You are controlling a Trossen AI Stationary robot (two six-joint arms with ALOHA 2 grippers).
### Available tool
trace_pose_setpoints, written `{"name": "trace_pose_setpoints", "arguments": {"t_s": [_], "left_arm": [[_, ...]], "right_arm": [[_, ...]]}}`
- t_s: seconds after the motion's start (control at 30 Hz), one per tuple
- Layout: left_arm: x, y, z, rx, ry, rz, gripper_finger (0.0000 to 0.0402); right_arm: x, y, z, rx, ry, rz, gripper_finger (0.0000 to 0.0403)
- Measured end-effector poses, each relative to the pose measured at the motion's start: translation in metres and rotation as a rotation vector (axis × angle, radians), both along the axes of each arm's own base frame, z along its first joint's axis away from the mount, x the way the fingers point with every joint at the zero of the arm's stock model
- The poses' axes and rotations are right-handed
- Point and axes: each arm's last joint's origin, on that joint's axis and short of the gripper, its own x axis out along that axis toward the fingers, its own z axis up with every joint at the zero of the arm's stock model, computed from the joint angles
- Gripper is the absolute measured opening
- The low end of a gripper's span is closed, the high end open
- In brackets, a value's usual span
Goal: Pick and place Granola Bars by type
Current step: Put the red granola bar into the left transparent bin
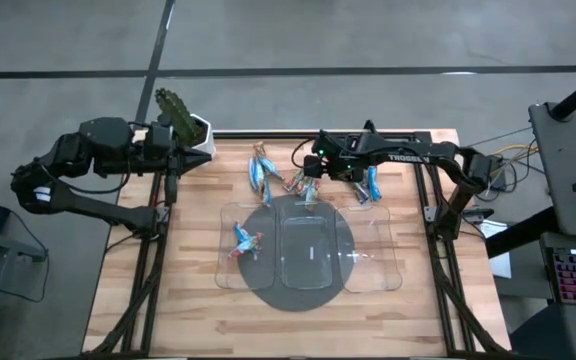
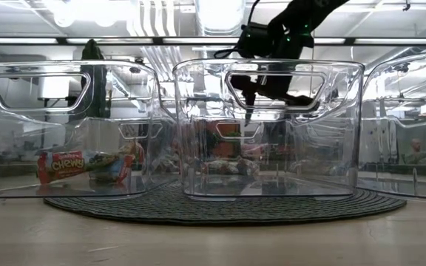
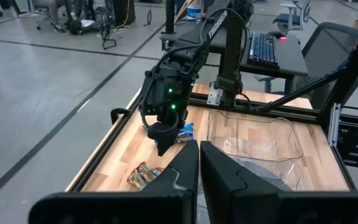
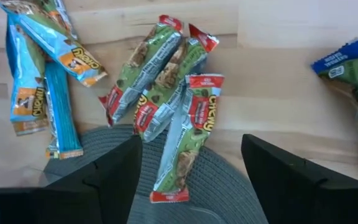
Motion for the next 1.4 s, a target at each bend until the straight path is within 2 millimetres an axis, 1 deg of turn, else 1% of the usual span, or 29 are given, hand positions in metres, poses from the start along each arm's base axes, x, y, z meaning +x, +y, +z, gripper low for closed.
{"name": "trace_pose_setpoints", "arguments": {"t_s": [0.13, 0.3, 0.43, 0.6, 0.73, 0.97, 1.2, 1.4], "left_arm": [[0.000, 0.000, 0.000, -0.002, -0.001, 0.000, 0.0000], [0.000, 0.000, 0.000, -0.007, -0.001, 0.001, 0.0000], [0.000, 0.000, 0.000, -0.017, -0.004, 0.004, 0.0000], [-0.001, 0.000, 0.000, -0.035, -0.010, 0.009, 0.0000], [-0.001, 0.000, 0.000, -0.035, -0.010, 0.009, 0.0000], [0.000, 0.000, 0.000, -0.036, -0.009, 0.009, 0.0000], [-0.001, 0.000, 0.000, -0.036, -0.010, 0.009, 0.0000], [0.000, 0.000, 0.000, -0.036, -0.009, 0.009, 0.0000]], "right_arm": [[0.007, -0.002, -0.004, 0.020, 0.006, 0.004, 0.0258], [0.031, -0.011, -0.005, 0.038, -0.016, 0.052, 0.0258], [0.046, -0.016, -0.010, 0.067, 0.053, 0.059, 0.0258], [0.052, -0.019, -0.015, 0.115, 0.184, 0.078, 0.0258], [0.058, -0.020, -0.016, 0.146, 0.186, 0.077, 0.0258], [0.062, -0.022, -0.025, 0.176, 0.206, 0.044, 0.0250], [0.054, -0.019, -0.038, 0.200, 0.263, 0.035, 0.0234], [0.050, -0.017, -0.049, 0.210, 0.285, 0.027, 0.0231]]}}
